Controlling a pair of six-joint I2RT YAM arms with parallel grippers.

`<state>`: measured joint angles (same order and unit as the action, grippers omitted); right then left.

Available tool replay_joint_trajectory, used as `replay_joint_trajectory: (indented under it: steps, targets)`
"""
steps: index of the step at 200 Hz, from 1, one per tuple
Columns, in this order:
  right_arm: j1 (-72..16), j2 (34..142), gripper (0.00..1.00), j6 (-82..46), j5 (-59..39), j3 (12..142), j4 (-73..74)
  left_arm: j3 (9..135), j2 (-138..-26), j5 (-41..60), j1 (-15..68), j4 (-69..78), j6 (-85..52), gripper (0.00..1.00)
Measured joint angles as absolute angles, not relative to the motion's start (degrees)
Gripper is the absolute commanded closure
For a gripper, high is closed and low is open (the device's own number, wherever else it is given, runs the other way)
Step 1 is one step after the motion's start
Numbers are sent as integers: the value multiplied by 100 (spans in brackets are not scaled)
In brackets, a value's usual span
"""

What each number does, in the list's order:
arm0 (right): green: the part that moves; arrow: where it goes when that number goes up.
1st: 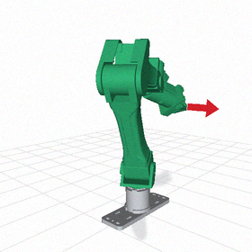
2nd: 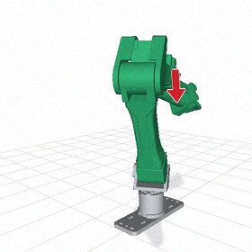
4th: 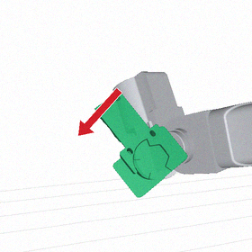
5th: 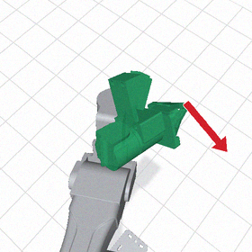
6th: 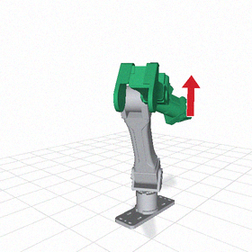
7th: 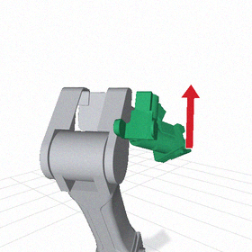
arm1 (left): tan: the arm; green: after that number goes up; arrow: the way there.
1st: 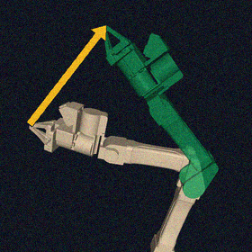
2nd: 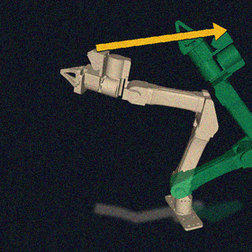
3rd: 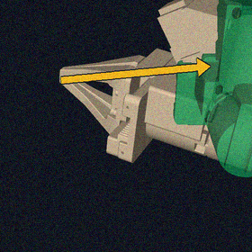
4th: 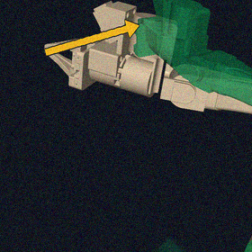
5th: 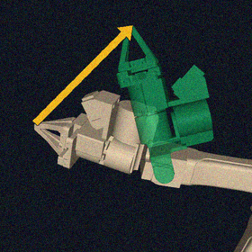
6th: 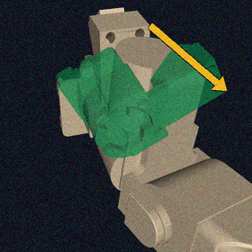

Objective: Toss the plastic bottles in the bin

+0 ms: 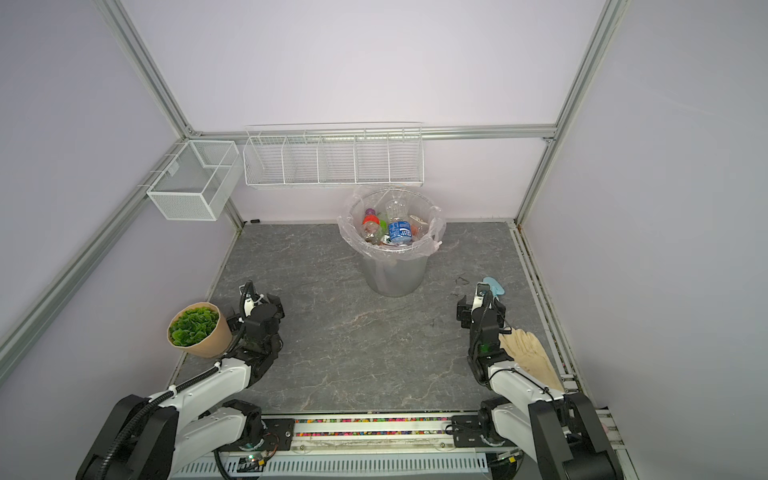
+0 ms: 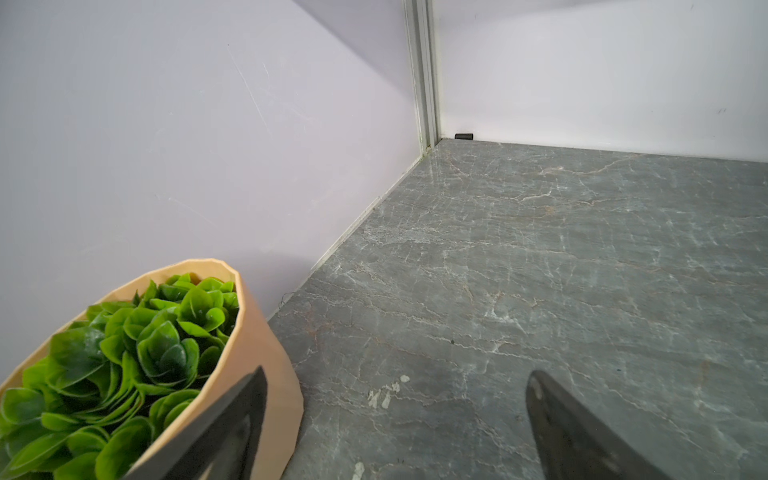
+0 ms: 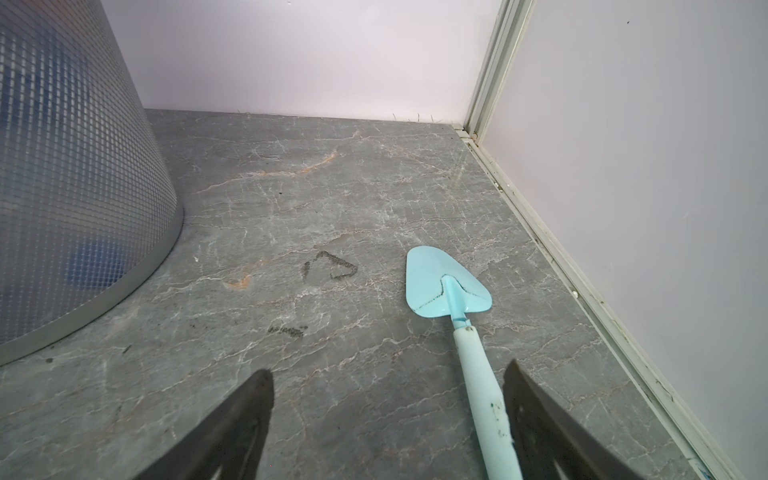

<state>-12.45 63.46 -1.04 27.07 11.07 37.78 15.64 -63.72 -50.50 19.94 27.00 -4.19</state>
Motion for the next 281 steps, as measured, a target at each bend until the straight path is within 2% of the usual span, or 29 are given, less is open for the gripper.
replay_joint_trajectory:
  steps: [48, 135, 258, 281]
  targets:
    - [-1245, 6807, 11, -30, 2646, 1308, 4047, 1564, -6447, -5046, 1927, 2963, -366, 4]
    - [-1245, 7000, 11, 49, 2598, 1319, 4552, 1564, -6445, -4917, 1564, 3247, -355, 4]
    - [-1059, 7347, 11, 344, 2633, 788, 6042, 864, -6250, -4589, 1275, 4261, -366, 6]
    - [-1052, 7708, 11, 397, 2657, 670, 6615, 834, -6250, -4534, 1275, 4359, -351, 6]
